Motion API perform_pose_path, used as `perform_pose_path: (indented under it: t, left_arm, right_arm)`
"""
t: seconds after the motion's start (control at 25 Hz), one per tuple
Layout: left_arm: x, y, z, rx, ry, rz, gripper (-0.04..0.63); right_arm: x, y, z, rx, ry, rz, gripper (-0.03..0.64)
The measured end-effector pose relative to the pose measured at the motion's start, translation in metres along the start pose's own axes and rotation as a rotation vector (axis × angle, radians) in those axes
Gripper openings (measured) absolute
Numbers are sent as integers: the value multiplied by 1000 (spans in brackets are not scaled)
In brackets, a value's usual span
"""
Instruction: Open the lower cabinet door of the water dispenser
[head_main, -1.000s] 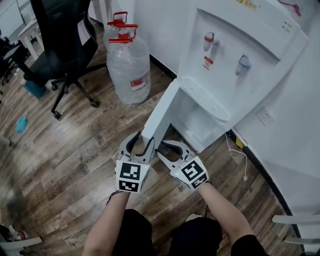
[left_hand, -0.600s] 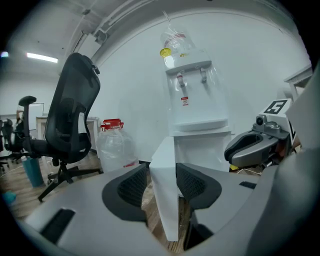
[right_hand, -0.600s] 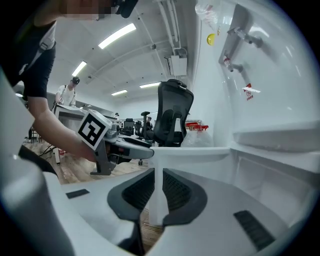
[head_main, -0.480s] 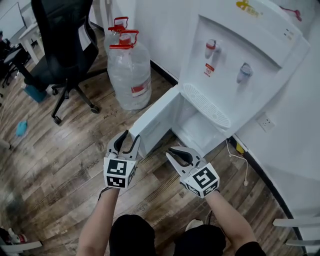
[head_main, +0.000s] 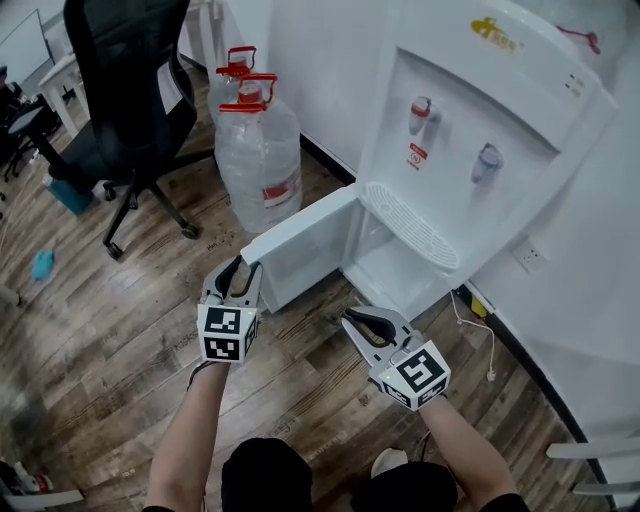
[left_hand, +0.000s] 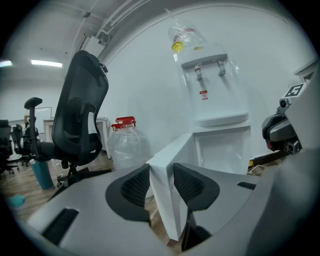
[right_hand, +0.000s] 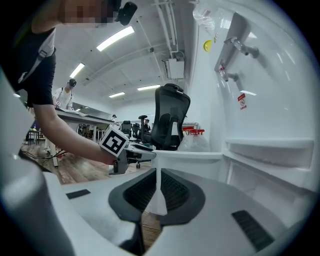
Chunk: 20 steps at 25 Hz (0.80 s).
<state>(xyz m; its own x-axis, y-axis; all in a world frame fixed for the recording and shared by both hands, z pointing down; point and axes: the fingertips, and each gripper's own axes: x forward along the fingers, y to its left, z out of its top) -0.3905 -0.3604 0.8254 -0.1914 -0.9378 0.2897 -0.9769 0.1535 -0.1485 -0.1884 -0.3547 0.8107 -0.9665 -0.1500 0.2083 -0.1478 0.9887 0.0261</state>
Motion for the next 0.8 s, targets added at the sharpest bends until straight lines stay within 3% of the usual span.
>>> perform_pose_path:
  t: [0.8]
  left_arm:
    - [32,46,1,-14,55,68,153]
  right_arm:
    - [-40,-7,-2,6,12,-55,43]
